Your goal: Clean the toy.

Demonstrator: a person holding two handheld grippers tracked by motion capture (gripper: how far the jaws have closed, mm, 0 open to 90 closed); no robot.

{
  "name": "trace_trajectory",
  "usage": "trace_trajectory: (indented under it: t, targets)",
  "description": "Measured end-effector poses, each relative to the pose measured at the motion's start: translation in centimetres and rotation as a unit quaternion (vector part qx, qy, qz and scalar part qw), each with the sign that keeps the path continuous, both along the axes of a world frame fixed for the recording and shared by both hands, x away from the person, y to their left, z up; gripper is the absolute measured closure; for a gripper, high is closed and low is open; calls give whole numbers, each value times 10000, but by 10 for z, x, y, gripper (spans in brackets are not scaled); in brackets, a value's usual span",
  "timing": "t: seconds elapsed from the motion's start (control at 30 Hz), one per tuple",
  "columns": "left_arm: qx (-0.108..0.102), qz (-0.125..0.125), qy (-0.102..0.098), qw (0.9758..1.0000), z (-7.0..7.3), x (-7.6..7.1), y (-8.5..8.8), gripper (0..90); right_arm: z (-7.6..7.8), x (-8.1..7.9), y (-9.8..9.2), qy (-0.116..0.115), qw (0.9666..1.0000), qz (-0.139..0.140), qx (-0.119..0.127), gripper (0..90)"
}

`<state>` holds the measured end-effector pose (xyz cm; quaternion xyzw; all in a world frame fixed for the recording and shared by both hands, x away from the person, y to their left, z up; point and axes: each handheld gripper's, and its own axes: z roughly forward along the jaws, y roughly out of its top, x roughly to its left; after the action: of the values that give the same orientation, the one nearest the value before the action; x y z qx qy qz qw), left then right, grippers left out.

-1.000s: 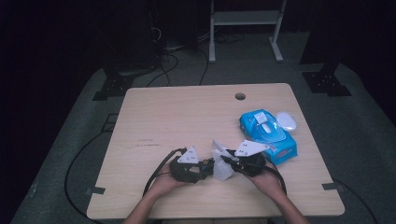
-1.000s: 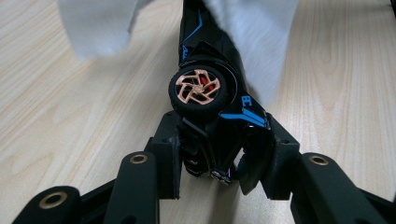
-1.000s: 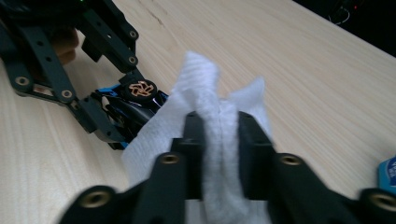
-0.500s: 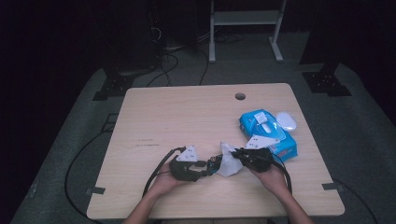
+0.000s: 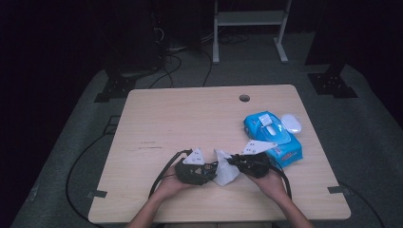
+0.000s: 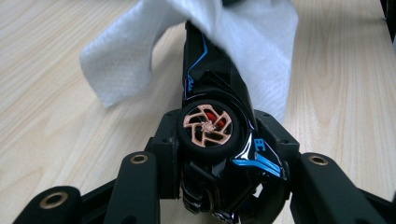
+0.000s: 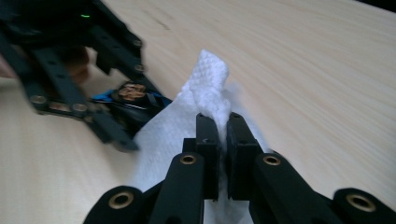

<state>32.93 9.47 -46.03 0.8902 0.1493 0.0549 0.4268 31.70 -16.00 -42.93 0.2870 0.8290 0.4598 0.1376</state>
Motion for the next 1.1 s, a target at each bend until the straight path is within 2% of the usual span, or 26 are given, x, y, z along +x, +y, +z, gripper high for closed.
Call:
trace_trajectory:
  t: [0.1,0.2,0.23,0.3,0.43,0.53,0.57,0.63,0.7,0.8,0.9,0.97,1.0,1.03,1.07,1.1]
  targets:
    - [-23,10,9,10000,0,1,1,573,0,2,-10,112,9999,-52,84,851]
    - [-39,-2,68,10000,1,1,2,571,0,1,-13,82,9999,-103,26,853]
    - [-74,-19,129,9999,1,2,3,559,0,2,-15,60,9998,-163,37,852]
    - [-90,12,114,9999,2,2,5,554,0,4,-18,122,9996,-200,132,852]
    - [-33,40,5,10000,2,2,4,575,1,3,-18,32,9998,-200,-36,852]
    - [-27,36,5,10000,2,1,5,576,0,8,-25,14,9988,-435,-229,852]
    - [-16,20,12,10000,3,2,6,576,0,10,-30,49,9983,-522,-254,852]
    - [-43,32,35,10000,2,2,6,575,-1,10,-37,126,9983,-551,-148,852]
    - [-69,42,39,10000,2,2,6,575,1,8,-34,109,9988,-469,-82,852]
    - [-55,22,18,10000,2,2,5,575,4,4,-19,84,9997,-205,69,851]
    - [-57,28,12,10000,2,2,5,576,4,2,-3,9,10000,-12,-28,851]
    - [-47,32,26,10000,2,2,7,576,2,3,-2,-30,9999,-36,-144,851]
    - [-46,30,26,10000,1,2,7,577,0,5,-7,20,9999,-76,-70,850]
    - [-46,31,8,10000,1,2,7,577,0,7,-12,29,9999,-160,-40,850]
    - [-28,21,1,10000,2,2,7,576,0,8,-17,-59,9995,-289,-119,850]
    - [-14,9,3,10000,2,2,7,576,0,9,-21,-44,9991,-395,-163,850]
